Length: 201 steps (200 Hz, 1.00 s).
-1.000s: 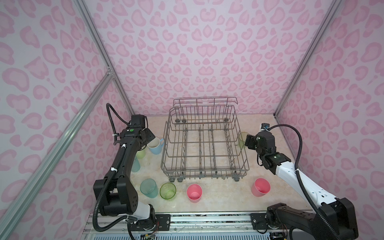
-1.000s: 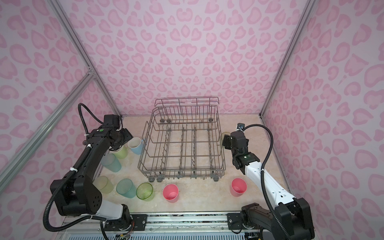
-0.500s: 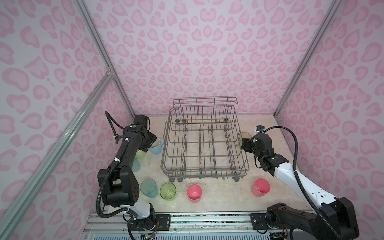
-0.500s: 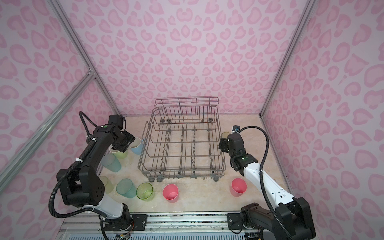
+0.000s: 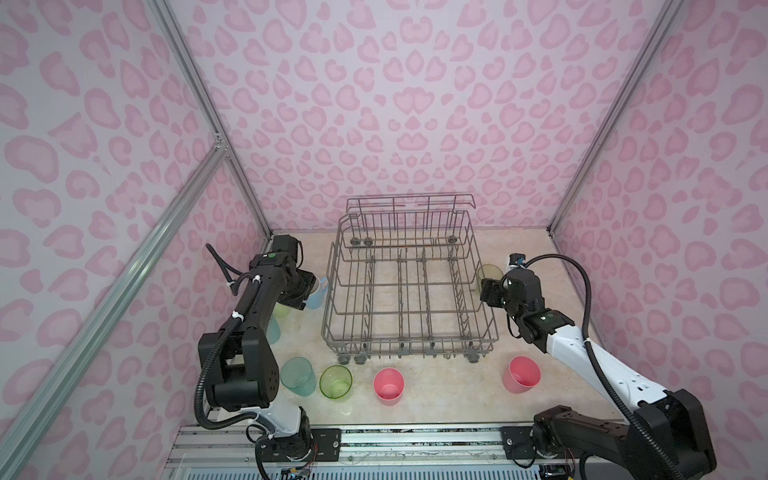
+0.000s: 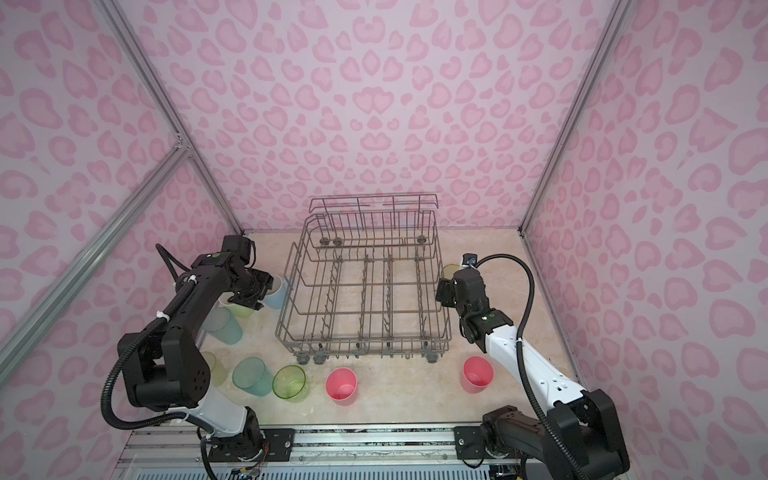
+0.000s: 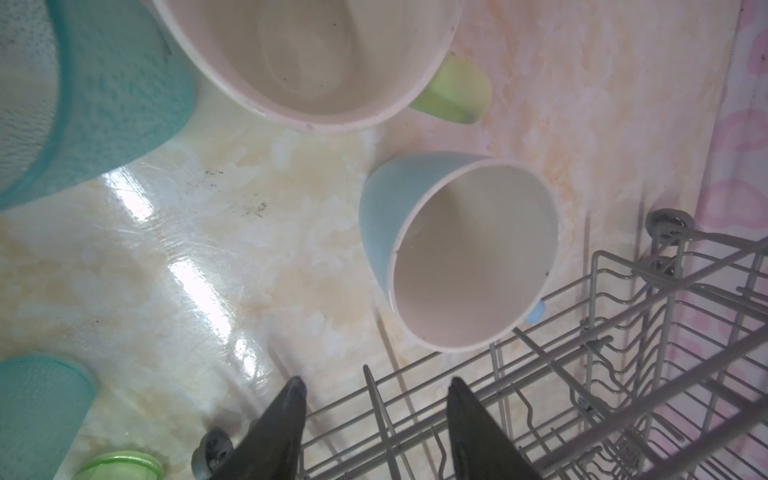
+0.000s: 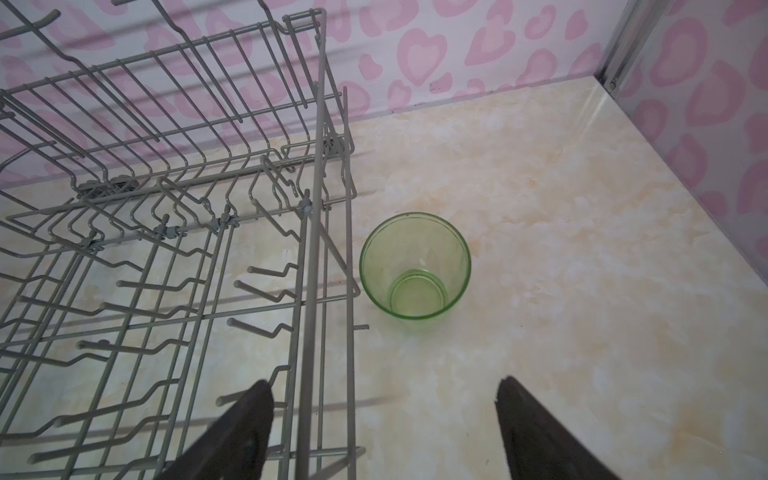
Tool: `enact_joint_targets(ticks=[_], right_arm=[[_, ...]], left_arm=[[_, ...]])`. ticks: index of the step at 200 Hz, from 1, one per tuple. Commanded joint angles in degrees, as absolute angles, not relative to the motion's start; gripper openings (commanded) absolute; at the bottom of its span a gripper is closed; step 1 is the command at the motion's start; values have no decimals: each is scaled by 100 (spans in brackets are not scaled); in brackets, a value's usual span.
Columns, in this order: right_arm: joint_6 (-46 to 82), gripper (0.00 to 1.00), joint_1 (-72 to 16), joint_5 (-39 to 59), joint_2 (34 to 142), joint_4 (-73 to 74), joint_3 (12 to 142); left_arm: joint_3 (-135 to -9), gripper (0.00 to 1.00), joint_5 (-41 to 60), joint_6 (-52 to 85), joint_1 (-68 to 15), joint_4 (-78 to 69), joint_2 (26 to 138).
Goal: Load the cups into the dish rack
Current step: 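Lower the left gripper and grasp the light-blue mug's rim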
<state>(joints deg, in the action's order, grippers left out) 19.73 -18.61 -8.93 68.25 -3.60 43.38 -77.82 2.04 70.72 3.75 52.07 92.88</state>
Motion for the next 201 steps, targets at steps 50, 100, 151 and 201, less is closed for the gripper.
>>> enact_joint_targets(ticks=[50, 100, 151, 201], right_arm=[[1850, 84, -1910, -894, 6820, -208, 4265], [1832, 83, -1969, -912, 6800, -237, 4236], [1788, 83, -2047, -933, 6847, -220, 4250], [1634, 84, -2157, -787, 6781, -49, 4197]], left_arm=[[-7835, 57, 210, 8083, 405, 5044, 9428], [-7903, 57, 173, 8470, 462, 4983, 9549], [-8080, 56, 259, 8655, 497, 4893, 9774], [-8062, 54, 288, 8762, 499, 4894, 9901]])
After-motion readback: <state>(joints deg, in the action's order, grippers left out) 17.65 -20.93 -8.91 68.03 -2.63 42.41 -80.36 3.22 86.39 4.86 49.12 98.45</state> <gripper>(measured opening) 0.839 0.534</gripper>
